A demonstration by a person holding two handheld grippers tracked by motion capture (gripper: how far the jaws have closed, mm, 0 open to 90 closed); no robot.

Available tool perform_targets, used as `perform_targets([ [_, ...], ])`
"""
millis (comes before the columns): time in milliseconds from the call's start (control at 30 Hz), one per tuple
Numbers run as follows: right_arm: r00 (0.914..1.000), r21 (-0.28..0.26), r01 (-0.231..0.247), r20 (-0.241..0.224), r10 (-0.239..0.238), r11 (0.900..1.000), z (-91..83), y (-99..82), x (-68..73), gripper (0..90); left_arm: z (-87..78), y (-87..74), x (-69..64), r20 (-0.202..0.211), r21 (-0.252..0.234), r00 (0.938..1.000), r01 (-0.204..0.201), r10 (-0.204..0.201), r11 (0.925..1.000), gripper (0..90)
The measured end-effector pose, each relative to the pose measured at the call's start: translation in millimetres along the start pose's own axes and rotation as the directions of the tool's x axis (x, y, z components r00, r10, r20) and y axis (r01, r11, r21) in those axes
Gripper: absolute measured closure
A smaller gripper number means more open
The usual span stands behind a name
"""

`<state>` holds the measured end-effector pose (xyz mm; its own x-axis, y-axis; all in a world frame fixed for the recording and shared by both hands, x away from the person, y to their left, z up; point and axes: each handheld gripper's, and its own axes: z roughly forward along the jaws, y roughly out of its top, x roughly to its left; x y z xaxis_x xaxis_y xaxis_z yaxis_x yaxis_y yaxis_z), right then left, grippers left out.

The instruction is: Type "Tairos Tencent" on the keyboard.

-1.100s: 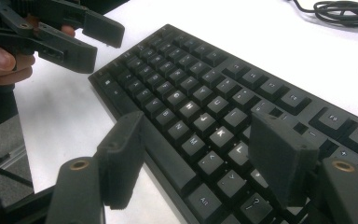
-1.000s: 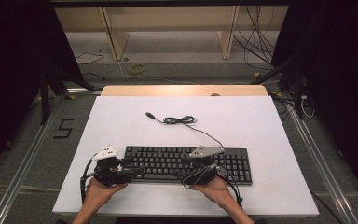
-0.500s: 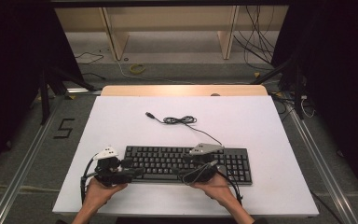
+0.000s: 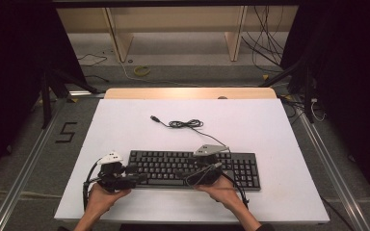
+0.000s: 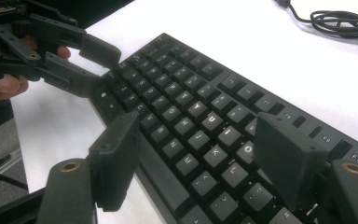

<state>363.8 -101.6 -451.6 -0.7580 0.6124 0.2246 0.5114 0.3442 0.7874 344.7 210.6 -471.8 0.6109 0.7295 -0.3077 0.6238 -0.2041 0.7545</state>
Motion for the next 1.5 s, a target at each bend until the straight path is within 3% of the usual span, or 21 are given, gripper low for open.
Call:
perform_targets([
  [467,1.0000,0.008,-0.003,-0.003,0.003,1.0000,9.1,9.1,1.8,34.3,-1.7,0.6,4.0,-0.025,0.017,0.9994,0.023,-0.023,0.9996,43.6],
  [800,0.9999,0.030,0.015,-0.007,-0.015,0.9994,22.4,16.2,4.7,41.5,-5.9,2.1,8.8,-0.048,0.034,0.9982,0.037,-0.035,0.9987,58.8],
  [1233,0.9995,0.060,0.032,-0.004,-0.032,0.9977,44.8,25.5,8.4,66.6,-6.3,2.3,9.8,-0.076,0.090,0.9969,0.027,-0.020,0.9956,80.2],
  [1500,0.9990,0.083,0.044,0.007,-0.045,0.9956,56.9,30.1,11.0,82.7,-6.0,1.7,11.8,-0.089,0.106,0.9959,0.027,-0.018,0.9940,88.7],
])
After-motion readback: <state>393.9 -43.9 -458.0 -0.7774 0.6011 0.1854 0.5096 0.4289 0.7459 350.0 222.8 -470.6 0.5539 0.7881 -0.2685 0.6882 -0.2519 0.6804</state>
